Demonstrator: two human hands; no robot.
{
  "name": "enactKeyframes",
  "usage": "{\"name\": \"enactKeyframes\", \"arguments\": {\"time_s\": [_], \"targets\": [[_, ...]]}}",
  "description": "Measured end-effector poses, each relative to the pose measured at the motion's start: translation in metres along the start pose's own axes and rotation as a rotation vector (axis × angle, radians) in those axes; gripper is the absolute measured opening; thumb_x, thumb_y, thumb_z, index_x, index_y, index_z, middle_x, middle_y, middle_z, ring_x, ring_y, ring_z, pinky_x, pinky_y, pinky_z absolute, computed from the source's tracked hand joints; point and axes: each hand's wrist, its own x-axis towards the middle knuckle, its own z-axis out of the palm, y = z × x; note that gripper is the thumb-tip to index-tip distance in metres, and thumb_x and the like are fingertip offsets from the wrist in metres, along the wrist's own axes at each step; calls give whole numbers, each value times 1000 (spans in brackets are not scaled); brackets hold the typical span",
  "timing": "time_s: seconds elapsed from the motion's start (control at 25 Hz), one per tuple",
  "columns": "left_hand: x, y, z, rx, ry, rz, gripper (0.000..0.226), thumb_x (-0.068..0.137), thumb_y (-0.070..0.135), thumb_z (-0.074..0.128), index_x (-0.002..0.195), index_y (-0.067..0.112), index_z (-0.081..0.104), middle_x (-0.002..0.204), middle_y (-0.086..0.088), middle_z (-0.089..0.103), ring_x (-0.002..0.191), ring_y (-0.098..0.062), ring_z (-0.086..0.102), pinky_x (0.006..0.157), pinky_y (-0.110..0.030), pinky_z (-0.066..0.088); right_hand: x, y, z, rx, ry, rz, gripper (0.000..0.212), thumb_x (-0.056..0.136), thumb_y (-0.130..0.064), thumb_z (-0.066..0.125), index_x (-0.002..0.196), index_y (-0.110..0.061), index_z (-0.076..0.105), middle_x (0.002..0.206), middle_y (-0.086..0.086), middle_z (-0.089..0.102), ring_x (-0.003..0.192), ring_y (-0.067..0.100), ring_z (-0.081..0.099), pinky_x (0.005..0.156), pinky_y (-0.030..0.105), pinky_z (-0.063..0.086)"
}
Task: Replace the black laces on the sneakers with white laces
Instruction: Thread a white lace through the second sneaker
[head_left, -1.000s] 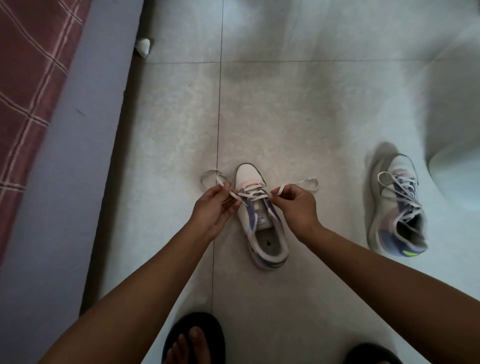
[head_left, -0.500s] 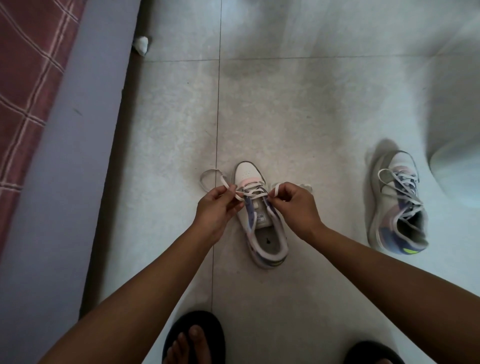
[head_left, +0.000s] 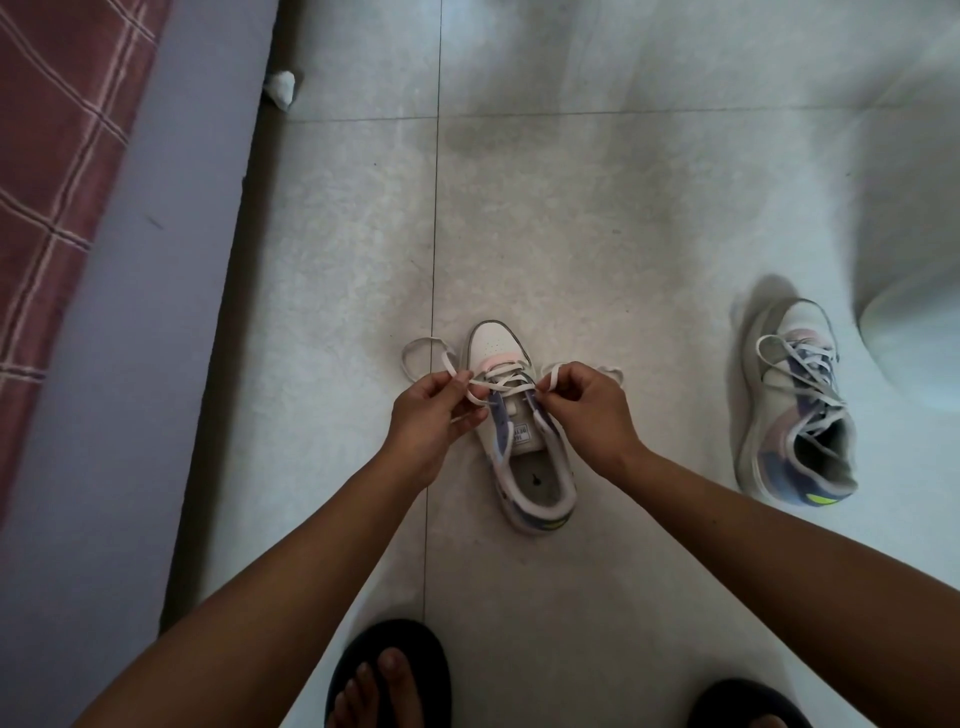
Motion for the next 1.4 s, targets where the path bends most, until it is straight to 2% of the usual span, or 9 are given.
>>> {"name": "enactKeyframes", "arguments": {"time_s": [0.16,0.32,0.48,0.56,0.68,0.88,0.96,1.12,1.4], "targets": [[1,-1,-1,2,-4,-7,12,94,15,54,89,8,63,75,-3,72,74,-13,69,65,-24,56,0,0,0,1,-2,4,16,82,1,65,73,-10,59,79,5,66,80,18,64,81,42,56],[0,-3,-3,124,30,32,14,94,17,54,89,11,65,80,-4,72,78,-13,68,63,-22,55,1,1,0,4,-5,8,20,82,2,65,71,-14,58,83,11,67,82,23,64,82,44,55],[1,-3,-4,332,37,108,13,94,22,56,89,15,66,78,-1,72,66,-12,65,58,-25,54,2,2,0,0,-3,15,21,82,1,65,71,-15,58,84,12,67,83,25,64,81,45,55],[1,-4,-3,307,32,107,13,93,21,57,91,11,65,76,-2,72,63,-15,66,58,-26,55,2,1,1,7,-2,16,22,82,2,65,70,-15,57,82,11,66,80,22,63,81,45,55],[0,-3,-1,204,5,81,12,89,20,63,88,8,65,76,-4,72,70,-17,71,62,-24,56,2,1,1,10,-7,11,25,82,2,65,68,-18,57,80,8,66,79,20,63,81,45,55],[-1,-4,-1,337,-73,168,14,80,5,71,86,16,66,76,5,72,73,-6,69,62,-19,55,2,3,1,-2,5,11,24,81,0,66,69,-18,58,82,11,67,86,31,65,81,48,54],[0,-6,-2,389,-30,197,17,80,1,70,82,17,66,78,3,71,72,-6,68,60,-18,55,2,3,1,0,4,12,25,81,1,66,68,-19,58,82,11,67,84,31,65,80,47,55],[4,-13,-5,380,95,231,15,80,4,71,79,18,68,76,3,70,71,-5,67,61,-16,54,2,3,1,7,-5,9,24,82,1,65,69,-17,58,78,4,66,77,17,63,79,42,55],[2,-22,1,327,173,264,12,79,6,73,81,18,69,76,6,70,68,3,66,61,-10,50,2,2,1,23,-8,7,25,82,2,65,69,-18,58,77,2,66,77,16,64,79,41,56]]}}
